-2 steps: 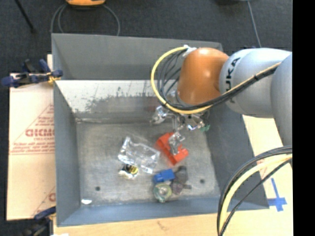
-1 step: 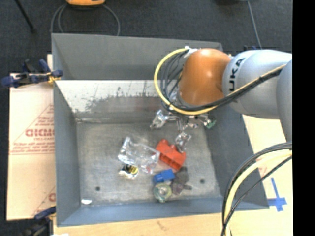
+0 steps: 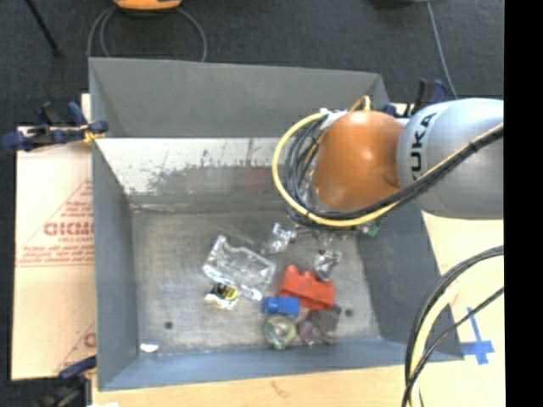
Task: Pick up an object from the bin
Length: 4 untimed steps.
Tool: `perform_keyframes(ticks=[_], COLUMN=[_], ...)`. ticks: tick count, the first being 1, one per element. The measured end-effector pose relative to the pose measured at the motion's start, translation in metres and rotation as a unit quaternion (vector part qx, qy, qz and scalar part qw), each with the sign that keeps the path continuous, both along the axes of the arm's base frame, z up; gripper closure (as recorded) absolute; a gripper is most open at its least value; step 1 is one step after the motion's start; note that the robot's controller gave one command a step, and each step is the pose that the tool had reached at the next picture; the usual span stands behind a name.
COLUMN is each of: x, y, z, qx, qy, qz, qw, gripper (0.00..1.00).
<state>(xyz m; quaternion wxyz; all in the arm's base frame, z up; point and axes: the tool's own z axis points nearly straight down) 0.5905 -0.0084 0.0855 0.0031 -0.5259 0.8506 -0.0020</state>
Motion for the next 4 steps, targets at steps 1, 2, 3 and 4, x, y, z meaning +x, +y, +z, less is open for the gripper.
perform_keyframes(ticks=[1, 2, 3, 4], x=[-0.074, -0.064, -0.062, -0.064], y=[-0.007, -0.039, -0.038, -0.041], z=[0.013, -0.013, -0.01, -0.012], qx=[-0.001, 0.001, 0.0, -0.001], qy=[0.0013, -0.0013, -0.0045, -0.0011], qz=[0.178, 0.154, 0.157, 0.156], qw=[0.984, 0.988, 0.9876, 0.9877], gripper=[0.0, 0.0, 1.0, 0.0])
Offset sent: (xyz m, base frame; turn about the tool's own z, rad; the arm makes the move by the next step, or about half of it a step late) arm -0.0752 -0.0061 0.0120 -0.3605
